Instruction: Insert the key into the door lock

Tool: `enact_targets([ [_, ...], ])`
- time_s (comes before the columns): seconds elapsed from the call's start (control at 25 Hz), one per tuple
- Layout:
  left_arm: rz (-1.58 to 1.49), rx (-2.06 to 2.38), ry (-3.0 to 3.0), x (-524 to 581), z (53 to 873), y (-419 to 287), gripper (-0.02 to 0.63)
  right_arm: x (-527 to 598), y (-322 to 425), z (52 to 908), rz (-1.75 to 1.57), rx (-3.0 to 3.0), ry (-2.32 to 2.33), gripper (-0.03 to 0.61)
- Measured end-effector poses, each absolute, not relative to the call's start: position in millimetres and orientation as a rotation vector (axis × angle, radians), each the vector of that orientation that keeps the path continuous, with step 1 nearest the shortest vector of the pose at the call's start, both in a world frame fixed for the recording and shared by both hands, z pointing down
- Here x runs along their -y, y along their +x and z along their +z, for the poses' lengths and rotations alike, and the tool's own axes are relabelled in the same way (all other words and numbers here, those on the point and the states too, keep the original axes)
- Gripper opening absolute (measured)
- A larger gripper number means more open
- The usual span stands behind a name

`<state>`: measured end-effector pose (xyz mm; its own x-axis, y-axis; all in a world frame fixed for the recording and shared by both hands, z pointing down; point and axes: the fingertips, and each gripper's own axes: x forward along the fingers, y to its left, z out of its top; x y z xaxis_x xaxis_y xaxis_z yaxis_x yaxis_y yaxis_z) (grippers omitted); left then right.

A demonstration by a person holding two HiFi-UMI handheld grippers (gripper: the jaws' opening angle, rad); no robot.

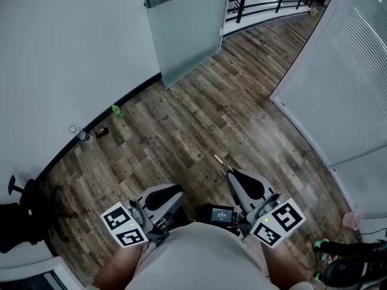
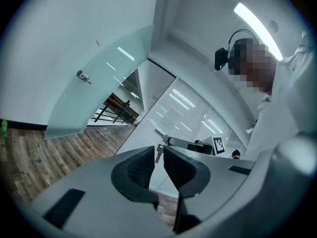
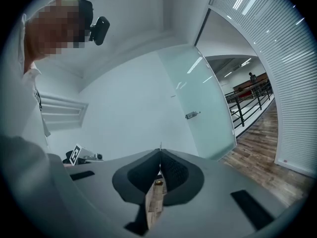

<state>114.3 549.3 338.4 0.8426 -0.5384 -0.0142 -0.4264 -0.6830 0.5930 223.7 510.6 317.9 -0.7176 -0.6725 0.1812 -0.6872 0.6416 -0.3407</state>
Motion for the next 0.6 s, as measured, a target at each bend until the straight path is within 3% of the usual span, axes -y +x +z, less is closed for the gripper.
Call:
enact_targets([
  [0.6, -0.257, 0.705, 2.424, -545, 340, 101, 0.067, -509, 215, 327, 0.635, 2.782, 1.179, 0.015],
])
